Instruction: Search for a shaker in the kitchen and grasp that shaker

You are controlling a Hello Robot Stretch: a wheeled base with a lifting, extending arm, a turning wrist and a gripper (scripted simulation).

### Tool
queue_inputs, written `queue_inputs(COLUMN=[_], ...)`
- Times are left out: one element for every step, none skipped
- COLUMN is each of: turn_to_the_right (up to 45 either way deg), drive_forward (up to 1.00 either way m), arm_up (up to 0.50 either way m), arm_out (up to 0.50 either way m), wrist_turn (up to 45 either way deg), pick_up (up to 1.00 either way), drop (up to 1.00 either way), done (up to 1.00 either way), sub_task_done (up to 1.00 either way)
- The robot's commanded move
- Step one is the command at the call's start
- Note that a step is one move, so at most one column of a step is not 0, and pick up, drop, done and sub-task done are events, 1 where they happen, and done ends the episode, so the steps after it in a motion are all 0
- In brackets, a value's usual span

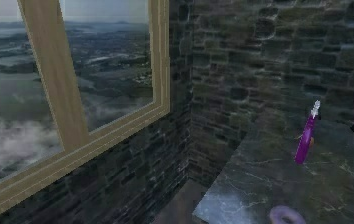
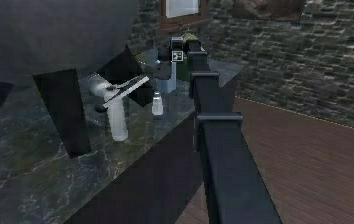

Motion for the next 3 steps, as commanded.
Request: queue_inputs(turn_to_the_right=[0.0, 0.0, 0.0], drive_forward=[0.00, 0.00, 0.00], arm_up=[0.00, 0.00, -0.14], arm_out=[0.00, 0.00, 0.00], wrist_turn=[45.0, 24.0, 0.0], pick_up=[0.00, 0.00, 0.00], drop=[0.00, 0.00, 0.00], done=[0.00, 0.00, 0.00], sub_task_done=[0.00, 0.00, 0.00])
